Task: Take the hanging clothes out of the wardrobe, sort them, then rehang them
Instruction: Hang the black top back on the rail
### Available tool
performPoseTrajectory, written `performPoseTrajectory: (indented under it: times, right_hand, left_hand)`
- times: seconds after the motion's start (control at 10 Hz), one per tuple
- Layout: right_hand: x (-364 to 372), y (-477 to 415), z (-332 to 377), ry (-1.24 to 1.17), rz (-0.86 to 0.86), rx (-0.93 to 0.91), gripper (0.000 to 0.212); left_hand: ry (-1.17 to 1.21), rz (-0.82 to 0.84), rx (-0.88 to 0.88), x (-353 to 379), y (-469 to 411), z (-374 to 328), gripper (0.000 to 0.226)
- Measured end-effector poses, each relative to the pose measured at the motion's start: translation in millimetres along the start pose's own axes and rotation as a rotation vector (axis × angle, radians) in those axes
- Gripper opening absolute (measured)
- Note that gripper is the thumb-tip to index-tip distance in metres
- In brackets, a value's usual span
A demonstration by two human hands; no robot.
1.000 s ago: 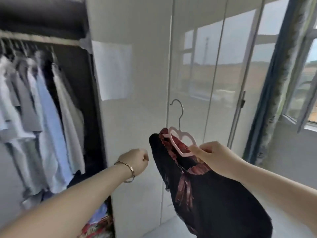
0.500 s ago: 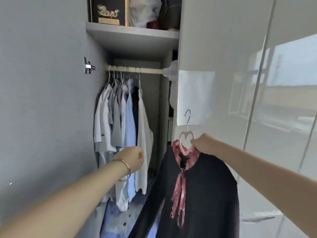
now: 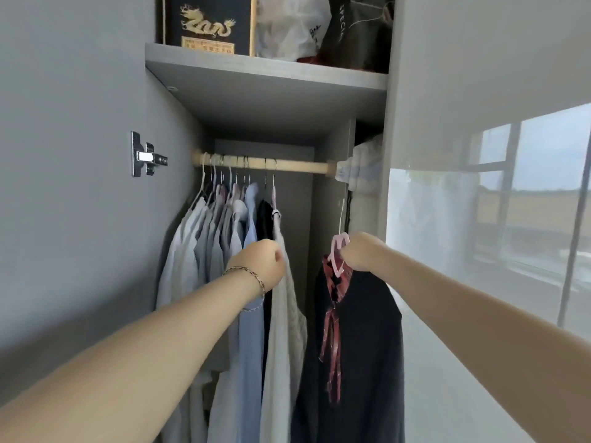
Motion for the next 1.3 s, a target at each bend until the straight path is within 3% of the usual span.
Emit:
performPoseTrajectory:
  times: [0.1, 0.2, 0.3, 0.4, 0.6, 0.9, 1.0, 1.1, 1.2, 1.3]
  right_hand:
    - [-5.0, -61.5, 16.8, -0.011, -0.011, 0.001, 0.04]
    - [-8.0, -123.3, 28.3, -0.246, -0.117, 0.033, 0.04]
    - [-25.2, -181.8, 29.9, -0.374, -0.216, -0.024, 0.022]
    - [-40.6, -234.0, 40.5, -0.502, -0.268, -0.096, 0.032]
    - [-41.6, -274.8, 69.6, -0.501, -0.305, -0.132, 0.033]
    - [24.3, -289.9, 92.7, -0.575, -0.094, -0.132, 0.038]
    - [28.5, -278.8, 91.0, -0.596, -0.106, -0.218, 0.043]
    - [31.9, -250.7, 71.0, -0.572, -0.295, -0.122, 0.044]
    - [47.4, -206.7, 46.2, -0.638, -0.197, -0.067, 0.027]
    - [71.4, -145.0, 18.0, -0.706, 0.035, 0.01, 0.018]
  left_hand:
    - [-0.075, -0.091, 0.021, -17.0, -42.6, 5.2, 0.024]
    - [-0.083, -0.176, 0.012, -37.9, -76.0, 13.6, 0.024]
    - [-0.097, -0.208, -0.042, -49.4, -111.5, 27.4, 0.024]
    - [-0.108, -0.264, -0.076, -56.0, -137.0, 38.3, 0.022]
    - [-0.103, -0.31, -0.076, -55.9, -159.6, 48.4, 0.022]
    - [-0.082, -0.323, -0.078, -41.9, -170.0, 57.3, 0.023]
    - [-0.068, -0.344, -0.064, -44.2, -164.9, 51.9, 0.021]
    - [-0.086, -0.283, -0.053, -40.8, -158.5, 44.9, 0.021]
    - [-0.052, -0.198, -0.011, -25.1, -145.1, 30.0, 0.02]
    - [-0.025, -0.104, 0.104, 1.6, -119.0, -0.2, 0.024]
Point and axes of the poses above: each hand's wrist, its own y-axis away from the middle knuckle, its own x-axis out of the palm, z = x × y, the point moved 3 cm from there along -y, towards the middle knuckle, and after that the axes turned 1 degree about y, right-handed, at the moved point
